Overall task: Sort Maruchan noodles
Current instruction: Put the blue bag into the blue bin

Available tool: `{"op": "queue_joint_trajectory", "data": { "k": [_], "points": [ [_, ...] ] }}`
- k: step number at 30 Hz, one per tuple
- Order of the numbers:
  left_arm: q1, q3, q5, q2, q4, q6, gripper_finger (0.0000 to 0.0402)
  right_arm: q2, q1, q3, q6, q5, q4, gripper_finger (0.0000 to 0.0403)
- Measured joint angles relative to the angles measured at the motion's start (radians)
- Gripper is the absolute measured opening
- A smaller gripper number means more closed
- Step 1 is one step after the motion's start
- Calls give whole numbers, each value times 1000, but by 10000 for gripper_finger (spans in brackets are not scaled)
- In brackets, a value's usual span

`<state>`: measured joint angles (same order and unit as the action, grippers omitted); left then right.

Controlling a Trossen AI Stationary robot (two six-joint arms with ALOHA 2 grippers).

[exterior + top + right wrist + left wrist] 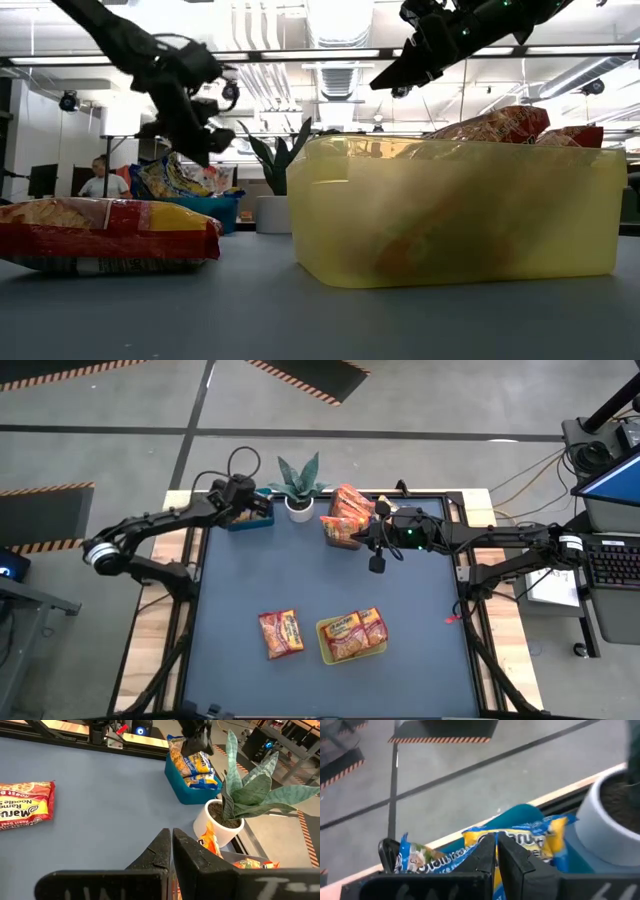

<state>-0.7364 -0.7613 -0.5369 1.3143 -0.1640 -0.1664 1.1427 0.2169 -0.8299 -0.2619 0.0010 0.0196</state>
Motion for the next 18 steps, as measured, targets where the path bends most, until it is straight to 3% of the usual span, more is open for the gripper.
{"op": "queue_joint_trajectory", "data": {
  "k": [18],
  "points": [
    [-12, -1, -65, 230, -11, -81, 0, 21, 14, 0, -15, 0, 15, 9]
  ]
}}
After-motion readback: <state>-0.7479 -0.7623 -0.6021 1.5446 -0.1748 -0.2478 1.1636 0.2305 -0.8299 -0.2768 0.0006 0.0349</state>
